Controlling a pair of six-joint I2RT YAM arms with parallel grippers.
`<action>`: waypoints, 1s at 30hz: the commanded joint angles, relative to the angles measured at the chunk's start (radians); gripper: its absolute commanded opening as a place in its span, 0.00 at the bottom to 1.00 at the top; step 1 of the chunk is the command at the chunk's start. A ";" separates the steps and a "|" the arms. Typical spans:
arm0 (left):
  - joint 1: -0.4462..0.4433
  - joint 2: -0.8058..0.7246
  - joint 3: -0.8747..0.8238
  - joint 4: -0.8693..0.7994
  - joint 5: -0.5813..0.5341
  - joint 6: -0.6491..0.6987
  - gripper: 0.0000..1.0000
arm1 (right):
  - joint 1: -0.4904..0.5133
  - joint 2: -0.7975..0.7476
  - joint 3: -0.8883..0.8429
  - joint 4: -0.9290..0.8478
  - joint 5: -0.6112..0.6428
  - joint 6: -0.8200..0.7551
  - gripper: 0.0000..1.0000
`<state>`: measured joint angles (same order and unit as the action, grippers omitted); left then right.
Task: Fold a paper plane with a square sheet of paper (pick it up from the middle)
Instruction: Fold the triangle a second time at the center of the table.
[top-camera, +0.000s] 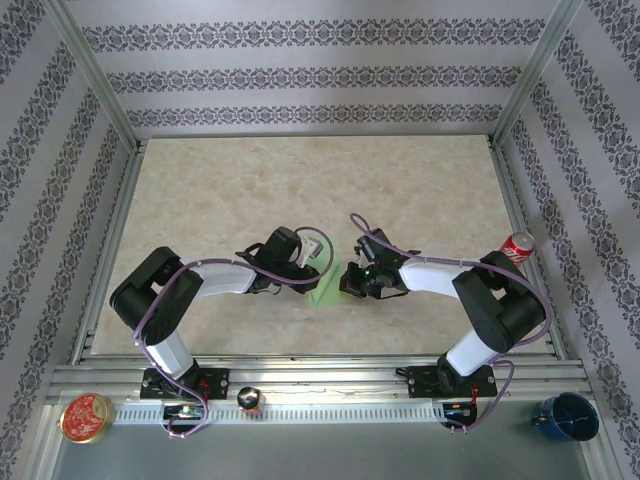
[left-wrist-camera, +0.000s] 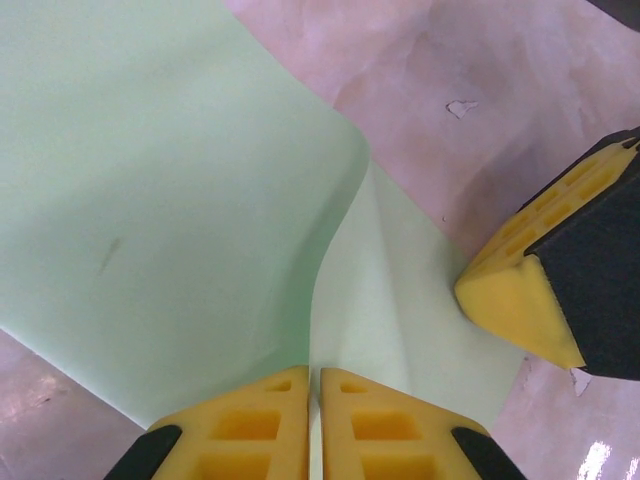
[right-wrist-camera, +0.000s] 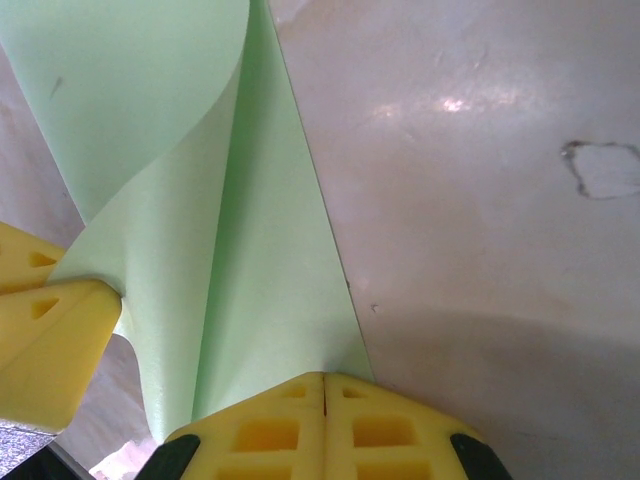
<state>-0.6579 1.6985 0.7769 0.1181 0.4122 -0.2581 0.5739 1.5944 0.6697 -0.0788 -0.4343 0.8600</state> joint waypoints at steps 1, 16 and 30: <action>0.015 0.022 0.040 -0.051 -0.017 0.053 0.11 | 0.003 0.033 0.007 -0.033 0.020 -0.003 0.00; 0.015 0.020 0.051 -0.103 -0.080 0.084 0.11 | 0.004 0.041 0.016 -0.034 0.014 -0.001 0.00; 0.015 0.030 0.078 -0.117 -0.093 0.126 0.12 | 0.004 0.037 0.016 -0.035 0.011 0.001 0.00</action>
<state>-0.6579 1.7176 0.8368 0.0292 0.3340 -0.1608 0.5739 1.6066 0.6807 -0.0780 -0.4377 0.8604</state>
